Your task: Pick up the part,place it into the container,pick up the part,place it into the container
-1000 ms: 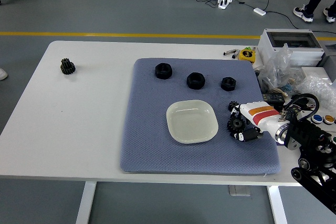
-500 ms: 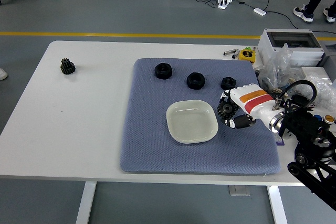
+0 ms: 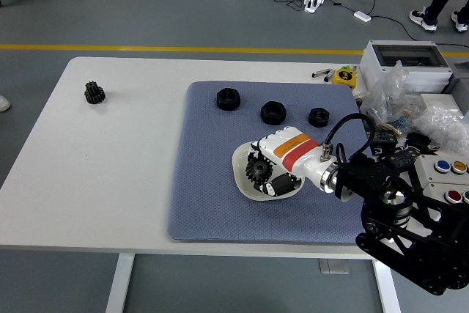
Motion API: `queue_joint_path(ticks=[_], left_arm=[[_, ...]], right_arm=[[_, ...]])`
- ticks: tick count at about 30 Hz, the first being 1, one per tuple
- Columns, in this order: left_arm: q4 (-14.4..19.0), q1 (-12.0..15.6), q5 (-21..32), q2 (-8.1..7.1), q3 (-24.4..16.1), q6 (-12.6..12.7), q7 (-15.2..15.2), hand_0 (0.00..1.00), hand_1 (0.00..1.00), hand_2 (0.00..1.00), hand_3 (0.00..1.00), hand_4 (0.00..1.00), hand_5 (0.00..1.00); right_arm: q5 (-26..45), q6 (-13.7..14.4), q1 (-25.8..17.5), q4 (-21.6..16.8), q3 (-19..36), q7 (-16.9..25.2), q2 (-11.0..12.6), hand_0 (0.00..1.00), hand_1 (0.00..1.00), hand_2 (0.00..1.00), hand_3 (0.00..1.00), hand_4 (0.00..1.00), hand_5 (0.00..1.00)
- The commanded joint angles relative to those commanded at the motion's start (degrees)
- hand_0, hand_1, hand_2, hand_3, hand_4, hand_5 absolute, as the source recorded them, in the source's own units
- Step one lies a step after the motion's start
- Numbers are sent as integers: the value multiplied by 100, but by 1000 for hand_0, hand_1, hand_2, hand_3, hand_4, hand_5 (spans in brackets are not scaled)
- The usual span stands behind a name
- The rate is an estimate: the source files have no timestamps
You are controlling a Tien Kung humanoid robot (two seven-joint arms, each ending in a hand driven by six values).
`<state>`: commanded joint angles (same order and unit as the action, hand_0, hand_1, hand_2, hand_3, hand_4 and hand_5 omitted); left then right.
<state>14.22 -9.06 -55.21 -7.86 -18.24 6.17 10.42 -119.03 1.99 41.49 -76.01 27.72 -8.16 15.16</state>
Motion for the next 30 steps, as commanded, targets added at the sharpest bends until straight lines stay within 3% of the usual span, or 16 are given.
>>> queue_joint_path(ticks=[5,17,18,21,24,25,30], left_arm=[[12,-22,112,-27,74,12,-12,667,639,638,592,644,592],[4,-8,70,-41,36,-1,8,673,638,638,592,644,591],[2,-8,56,-41,26,-3,14,672,637,639,591,644,590],[2,-8,46,-44,23,-5,18,672,637,639,591,644,590],[0,-6,43,-48,15,-8,20,672,637,639,591,644,590],[0,-4,43,-49,14,-8,20,672,635,638,591,644,590],[-3,7,39,-50,2,-8,23,672,635,638,591,644,590]], right_arm=[[295,34,307,563,-306,58,-270,226,387,450,471,658,238],[390,-156,696,1021,-430,-115,-457,212,389,463,484,627,276],[384,-206,721,1069,-441,-131,-464,211,421,521,510,699,278],[372,-240,739,1129,-457,-140,-470,211,421,521,510,699,278],[377,-457,752,1208,-449,-185,-475,211,421,521,510,699,278],[381,-549,751,1224,-445,-192,-469,249,456,669,607,828,323],[367,-815,738,1246,-442,-248,-449,249,456,669,607,828,323]])
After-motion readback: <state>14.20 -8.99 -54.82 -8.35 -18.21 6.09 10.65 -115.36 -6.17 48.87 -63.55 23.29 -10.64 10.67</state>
